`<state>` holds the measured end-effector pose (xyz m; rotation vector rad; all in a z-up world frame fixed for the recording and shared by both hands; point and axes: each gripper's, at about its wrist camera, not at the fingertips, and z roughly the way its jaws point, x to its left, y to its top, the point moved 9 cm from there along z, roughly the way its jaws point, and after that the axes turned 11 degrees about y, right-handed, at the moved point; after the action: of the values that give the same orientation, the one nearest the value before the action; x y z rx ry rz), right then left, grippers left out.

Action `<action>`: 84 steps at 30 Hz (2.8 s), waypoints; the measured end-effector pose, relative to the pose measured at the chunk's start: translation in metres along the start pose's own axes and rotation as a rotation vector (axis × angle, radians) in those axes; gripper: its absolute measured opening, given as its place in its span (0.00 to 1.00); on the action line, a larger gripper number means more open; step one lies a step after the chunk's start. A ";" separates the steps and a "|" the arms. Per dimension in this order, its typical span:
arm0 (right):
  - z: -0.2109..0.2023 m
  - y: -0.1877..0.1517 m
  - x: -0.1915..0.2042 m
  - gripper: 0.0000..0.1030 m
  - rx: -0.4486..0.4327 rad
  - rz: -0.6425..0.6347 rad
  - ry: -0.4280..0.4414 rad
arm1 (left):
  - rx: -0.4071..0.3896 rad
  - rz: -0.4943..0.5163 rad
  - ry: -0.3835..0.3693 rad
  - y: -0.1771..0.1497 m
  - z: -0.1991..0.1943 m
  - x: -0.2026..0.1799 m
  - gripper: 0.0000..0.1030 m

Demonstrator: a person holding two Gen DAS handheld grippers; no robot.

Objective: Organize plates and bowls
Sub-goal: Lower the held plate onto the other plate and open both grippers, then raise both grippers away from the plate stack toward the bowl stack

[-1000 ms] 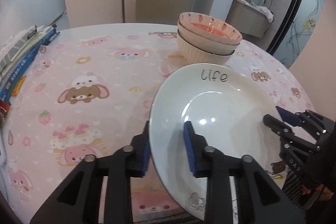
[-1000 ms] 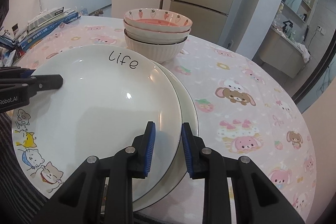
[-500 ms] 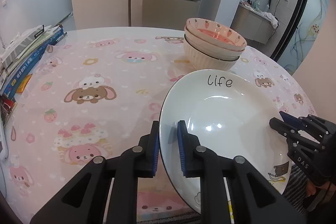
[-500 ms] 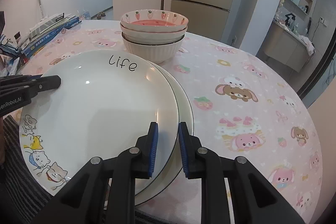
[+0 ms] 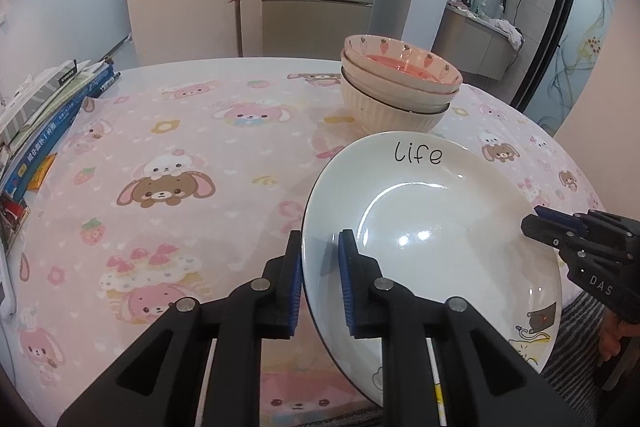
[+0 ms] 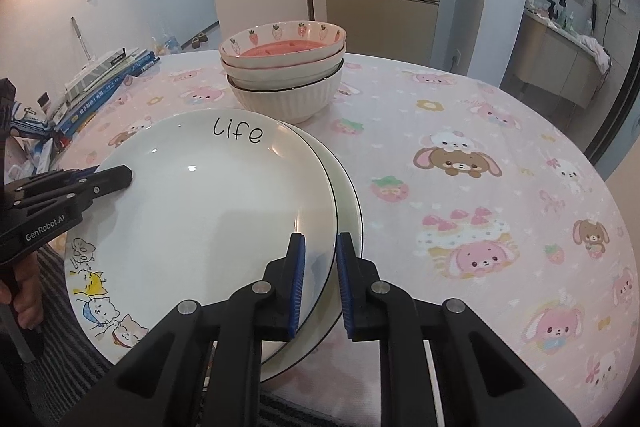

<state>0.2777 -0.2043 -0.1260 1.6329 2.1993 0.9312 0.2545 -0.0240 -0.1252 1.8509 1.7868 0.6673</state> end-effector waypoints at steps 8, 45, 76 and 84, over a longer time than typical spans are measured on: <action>-0.002 0.001 -0.009 0.14 -0.012 0.113 0.096 | -0.004 0.023 0.007 -0.002 0.001 -0.004 0.15; -0.026 0.021 -0.021 0.66 -0.207 0.099 -0.014 | -0.302 0.044 0.040 0.023 -0.044 -0.010 0.83; -0.113 0.041 0.004 1.00 -0.699 -0.110 -0.329 | -0.805 -0.003 0.159 0.037 -0.121 -0.005 0.99; -0.121 0.033 0.037 1.00 -0.743 -0.247 -0.436 | -0.842 -0.052 0.171 0.031 -0.130 0.005 0.99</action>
<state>0.2246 -0.2061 -0.0067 1.0538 1.4585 1.0259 0.1955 -0.0188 -0.0056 1.1896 1.3149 1.3325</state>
